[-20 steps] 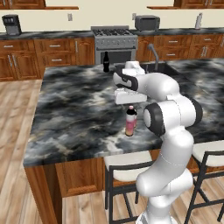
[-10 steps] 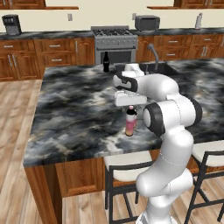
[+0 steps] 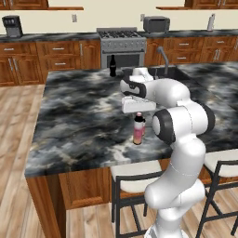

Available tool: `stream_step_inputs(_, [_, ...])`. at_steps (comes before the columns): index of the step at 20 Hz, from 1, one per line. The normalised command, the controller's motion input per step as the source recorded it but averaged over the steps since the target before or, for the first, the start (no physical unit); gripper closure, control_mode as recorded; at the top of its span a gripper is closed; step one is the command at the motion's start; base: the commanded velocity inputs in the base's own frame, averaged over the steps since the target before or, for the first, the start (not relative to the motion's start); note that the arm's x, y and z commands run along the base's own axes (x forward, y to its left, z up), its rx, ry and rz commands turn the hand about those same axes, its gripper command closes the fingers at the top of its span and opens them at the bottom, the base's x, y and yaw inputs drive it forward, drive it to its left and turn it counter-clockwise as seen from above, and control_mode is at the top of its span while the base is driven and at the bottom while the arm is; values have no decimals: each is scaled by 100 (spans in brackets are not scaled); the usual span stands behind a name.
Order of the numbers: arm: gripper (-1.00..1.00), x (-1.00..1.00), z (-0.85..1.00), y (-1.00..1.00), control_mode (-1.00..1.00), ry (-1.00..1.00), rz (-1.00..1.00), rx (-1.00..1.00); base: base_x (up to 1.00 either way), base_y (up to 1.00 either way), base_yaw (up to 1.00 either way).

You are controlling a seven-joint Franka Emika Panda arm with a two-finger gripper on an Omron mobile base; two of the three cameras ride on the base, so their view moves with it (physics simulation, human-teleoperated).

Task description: Place the large bottle from the dining counter next to the other large bottle outside the sink, and place the small bottle from the dining counter next to the other small bottle inside the sink.

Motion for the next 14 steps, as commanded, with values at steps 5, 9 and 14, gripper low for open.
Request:
stream_step_inputs(5, [100,0,0,0,-100,0,0,0,0,0,0])
stream_step_inputs(9, [100,0,0,-1,-100,0,0,0,0,0,0])
stream_step_inputs(14, [100,-16,34,-6,-100,0,0,0,0,0,0])
